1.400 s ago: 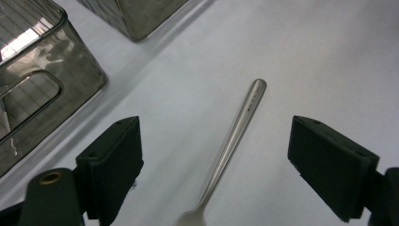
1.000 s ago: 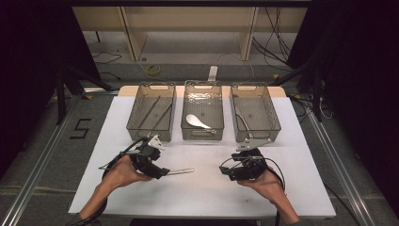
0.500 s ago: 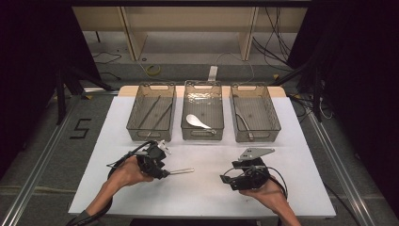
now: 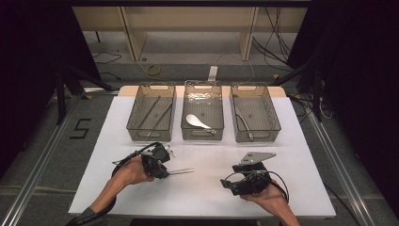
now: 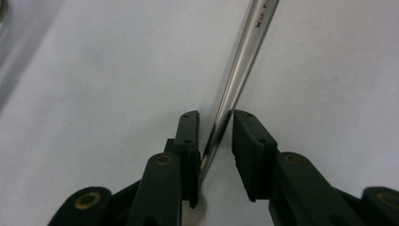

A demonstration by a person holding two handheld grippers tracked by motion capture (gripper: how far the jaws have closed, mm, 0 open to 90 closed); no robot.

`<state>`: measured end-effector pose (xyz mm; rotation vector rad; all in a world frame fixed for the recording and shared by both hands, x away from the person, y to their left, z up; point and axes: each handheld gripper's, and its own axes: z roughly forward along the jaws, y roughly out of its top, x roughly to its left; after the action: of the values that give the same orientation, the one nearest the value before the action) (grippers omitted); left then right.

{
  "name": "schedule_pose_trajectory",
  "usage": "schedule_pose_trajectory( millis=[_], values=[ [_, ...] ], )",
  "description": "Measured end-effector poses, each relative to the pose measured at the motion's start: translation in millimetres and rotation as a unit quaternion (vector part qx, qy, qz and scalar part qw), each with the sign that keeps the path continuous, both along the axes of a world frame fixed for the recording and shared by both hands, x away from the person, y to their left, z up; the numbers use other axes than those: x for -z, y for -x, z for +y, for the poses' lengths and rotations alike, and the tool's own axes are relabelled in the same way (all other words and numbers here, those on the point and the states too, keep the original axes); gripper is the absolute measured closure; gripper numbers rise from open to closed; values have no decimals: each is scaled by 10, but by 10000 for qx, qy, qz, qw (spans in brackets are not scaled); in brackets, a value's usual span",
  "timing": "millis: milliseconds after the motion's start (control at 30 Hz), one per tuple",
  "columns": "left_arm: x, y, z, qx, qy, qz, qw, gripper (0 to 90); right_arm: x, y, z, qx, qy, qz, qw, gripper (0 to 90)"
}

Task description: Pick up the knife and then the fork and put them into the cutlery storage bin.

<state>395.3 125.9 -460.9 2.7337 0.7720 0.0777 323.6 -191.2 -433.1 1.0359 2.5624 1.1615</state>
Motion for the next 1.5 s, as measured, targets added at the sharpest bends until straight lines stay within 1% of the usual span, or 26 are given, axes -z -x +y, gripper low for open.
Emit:
schedule_pose_trajectory(
  millis=[100,200,233,300,333,400,500,533,667,767,867,900,967,1000,1100,1167,1200,1267,1333,1400,1467,1500],
  values=[
    [14,-1,-10,84,-101,24,9999,726,8,8,2,-11,7,-3,10000,310],
    [16,-4,-7,72,-70,27,9999,741,6,9,-3,6,5,22,10000,309],
    [12,-7,-7,112,-108,34,9999,743,6,9,-4,9,7,21,10000,310],
    [15,4,-18,133,-117,4,9998,750,6,8,-4,15,8,37,10000,310],
    [12,2,-22,195,-159,-11,9997,755,7,8,-4,16,11,35,10000,310],
    [11,8,-31,219,-186,-35,9996,763,5,7,-4,23,4,33,10000,311],
    [18,15,-31,244,-99,4,9997,802,-3,5,-6,30,-4,14,10000,311],
    [14,9,-25,310,-122,21,9994,814,-2,4,-5,30,-3,18,10000,311],
    [15,9,-18,326,-87,36,9994,829,10,-3,0,27,31,47,10000,311],
    [23,1,5,312,34,45,9995,832,7,-4,0,12,17,25,10000,312],
    [19,-5,11,323,103,58,9994,834,-2,0,6,23,11,29,10000,314],
    [15,-3,8,289,172,81,9994,834,-4,0,9,17,2,31,10000,314],
    [-8,3,1,312,255,88,9991,835,-10,3,14,26,-10,35,10000,315],
    [-32,6,1,364,237,77,9990,835,-12,3,15,19,-18,23,10000,315],
    [-90,28,-7,340,463,110,9983,835,-21,8,27,-29,-35,-39,10000,318],
    [-142,42,-12,388,510,166,9978,836,-30,10,44,-76,-62,-59,9999,318],
    [-162,57,-21,373,552,146,9977,836,-35,11,56,-83,-62,-66,9999,318],
    [-211,79,-38,411,553,110,9976,837,-39,6,79,-114,-66,-101,9999,319],
    [-249,101,-53,428,616,103,9971,837,-42,0,106,-137,-58,-104,9998,319],
    [-281,117,-65,392,717,106,9966,837,-43,-10,131,-171,-58,-130,9998,320],
    [-307,134,-81,425,725,75,9964,836,-49,-14,155,-183,-60,-132,9997,320],
    [-319,145,-89,439,755,69,9962,836,-50,-20,165,-194,-61,-173,9996,320]
  ],
)
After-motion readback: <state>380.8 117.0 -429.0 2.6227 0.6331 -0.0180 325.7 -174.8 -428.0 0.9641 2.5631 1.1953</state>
